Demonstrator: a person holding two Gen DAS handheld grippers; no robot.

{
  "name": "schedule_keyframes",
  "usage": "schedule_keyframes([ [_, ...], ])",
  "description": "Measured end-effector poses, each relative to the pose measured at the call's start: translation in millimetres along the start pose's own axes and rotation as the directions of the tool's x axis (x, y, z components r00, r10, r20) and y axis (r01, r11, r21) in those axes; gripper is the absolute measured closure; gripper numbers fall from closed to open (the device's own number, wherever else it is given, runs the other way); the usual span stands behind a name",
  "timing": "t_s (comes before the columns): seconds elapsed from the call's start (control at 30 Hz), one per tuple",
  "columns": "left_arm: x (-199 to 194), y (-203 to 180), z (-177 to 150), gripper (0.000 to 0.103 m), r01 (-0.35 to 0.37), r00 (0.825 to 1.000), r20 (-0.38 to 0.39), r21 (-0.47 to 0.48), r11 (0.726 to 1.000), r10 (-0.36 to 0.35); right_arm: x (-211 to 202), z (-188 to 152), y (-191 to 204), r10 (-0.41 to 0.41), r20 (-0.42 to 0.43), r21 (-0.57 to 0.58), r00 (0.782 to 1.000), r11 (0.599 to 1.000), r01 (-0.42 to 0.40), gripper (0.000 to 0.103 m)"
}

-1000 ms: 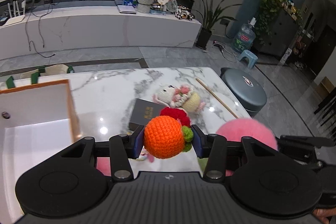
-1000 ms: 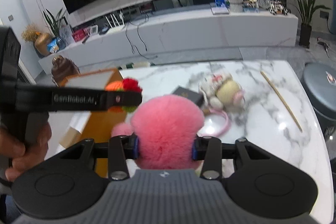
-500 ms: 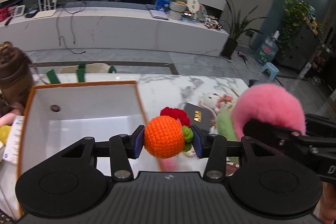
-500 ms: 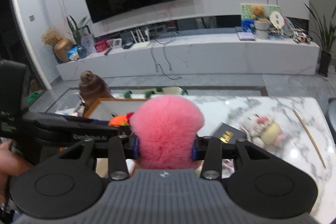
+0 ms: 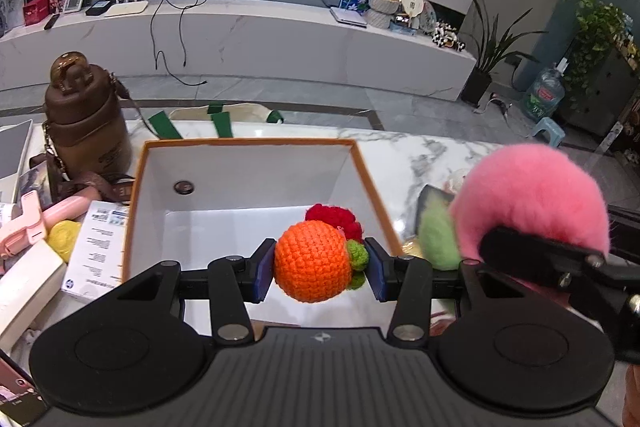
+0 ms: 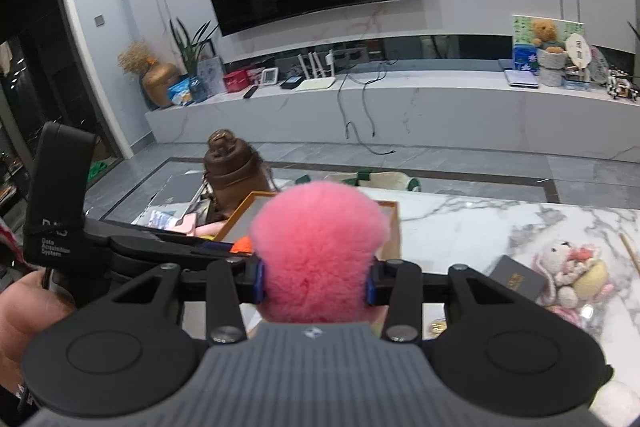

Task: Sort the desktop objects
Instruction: 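Carry the orange fruit and pink fur ball over the storage box with both grippers, then open both grippers to release the fruit and fur ball into the storage box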

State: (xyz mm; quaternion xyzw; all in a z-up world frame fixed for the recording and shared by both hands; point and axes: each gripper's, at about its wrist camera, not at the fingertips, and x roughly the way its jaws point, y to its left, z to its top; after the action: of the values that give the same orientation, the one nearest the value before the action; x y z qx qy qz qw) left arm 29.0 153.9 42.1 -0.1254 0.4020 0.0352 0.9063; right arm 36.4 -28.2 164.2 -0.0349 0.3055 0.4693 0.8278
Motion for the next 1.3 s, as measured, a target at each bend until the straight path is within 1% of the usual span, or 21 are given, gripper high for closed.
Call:
schedule_keyframes([
  [0.23,12,23,-5,0.05,-0.069,0.997,-0.041,-0.012,0.998,0.068,32,-9,12,-0.004,-0.064,-0.052,0.998,0.999,0.001,0.059],
  [0.37,24,31,-5,0.05,-0.122,0.99,-0.069,0.001,0.992,0.122,51,-13,16,-0.023,-0.099,-0.082,0.995,0.997,0.015,0.059],
  [0.53,43,37,-3,0.05,-0.144,0.983,-0.111,0.01,0.99,0.144,86,-24,17,-0.059,-0.163,-0.124,0.985,0.992,0.039,0.059],
  [0.63,49,37,-2,0.05,-0.139,0.983,-0.119,0.021,0.99,0.14,104,-29,21,-0.082,-0.194,-0.17,0.978,0.984,0.049,0.059],
  [0.7,54,35,-2,0.05,-0.13,0.983,-0.128,0.029,0.991,0.133,113,-32,23,-0.085,-0.208,-0.18,0.975,0.982,0.047,0.059],
  [0.83,65,34,-5,0.05,-0.152,0.975,-0.157,0.058,0.987,0.16,129,-37,26,-0.106,-0.23,-0.215,0.967,0.975,0.056,0.059],
  [1.1,74,34,-5,0.05,-0.14,0.972,-0.183,0.065,0.988,0.15,148,-39,22,-0.133,-0.264,-0.241,0.955,0.968,0.068,0.059],
  [1.3,83,33,-4,0.05,-0.14,0.966,-0.207,0.072,0.987,0.152,149,-38,21,-0.161,-0.276,-0.272,0.948,0.959,0.084,0.059],
])
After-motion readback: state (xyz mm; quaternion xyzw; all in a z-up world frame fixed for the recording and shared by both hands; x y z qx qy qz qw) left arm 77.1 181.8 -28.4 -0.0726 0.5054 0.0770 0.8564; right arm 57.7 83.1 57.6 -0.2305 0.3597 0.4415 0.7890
